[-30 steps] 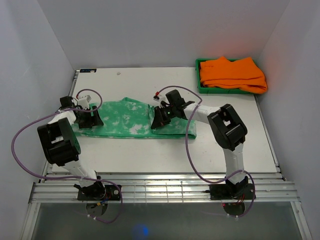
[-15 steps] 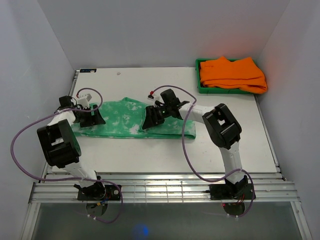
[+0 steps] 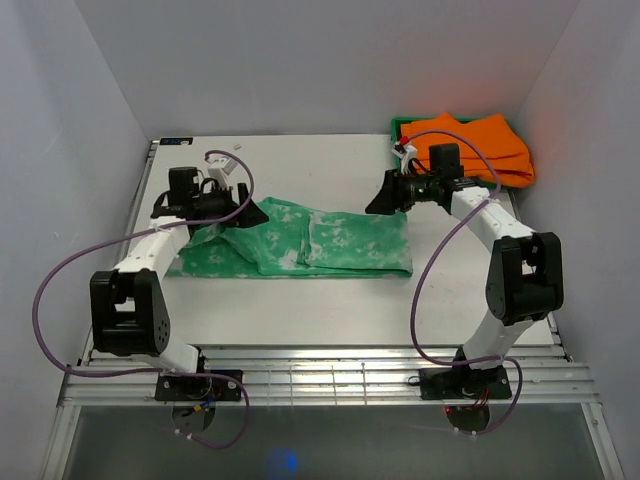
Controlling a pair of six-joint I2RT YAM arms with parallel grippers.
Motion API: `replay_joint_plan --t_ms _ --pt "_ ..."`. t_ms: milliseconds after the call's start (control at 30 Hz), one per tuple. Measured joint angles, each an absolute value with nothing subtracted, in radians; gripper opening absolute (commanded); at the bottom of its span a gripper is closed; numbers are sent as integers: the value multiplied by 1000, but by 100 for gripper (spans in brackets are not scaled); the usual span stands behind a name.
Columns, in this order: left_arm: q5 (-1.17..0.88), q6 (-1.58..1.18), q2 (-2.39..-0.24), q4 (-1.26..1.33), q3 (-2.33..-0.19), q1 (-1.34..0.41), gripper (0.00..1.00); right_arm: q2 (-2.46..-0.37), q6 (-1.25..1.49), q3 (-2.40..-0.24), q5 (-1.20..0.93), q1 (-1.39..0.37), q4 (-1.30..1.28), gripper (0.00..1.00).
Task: Fold and stack the trousers
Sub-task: Fold the trousers
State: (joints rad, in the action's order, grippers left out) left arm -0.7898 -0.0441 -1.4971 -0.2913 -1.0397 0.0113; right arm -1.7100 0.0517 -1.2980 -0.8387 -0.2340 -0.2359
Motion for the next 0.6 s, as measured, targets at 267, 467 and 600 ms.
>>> replay_joint_plan --t_ms 267,467,600 --pt "-648 -194 -1559 -226 -1035 -68 83 -1710 -103 -1163 -802 -122 -440 63" --pt "-484 -131 -1448 -326 -1001 88 84 -1707 -195 -1163 -787 -71 -514 63" --pt "-371 -10 -1424 -399 -1002 226 87 -1707 -246 -1194 -788 -29 -592 63"
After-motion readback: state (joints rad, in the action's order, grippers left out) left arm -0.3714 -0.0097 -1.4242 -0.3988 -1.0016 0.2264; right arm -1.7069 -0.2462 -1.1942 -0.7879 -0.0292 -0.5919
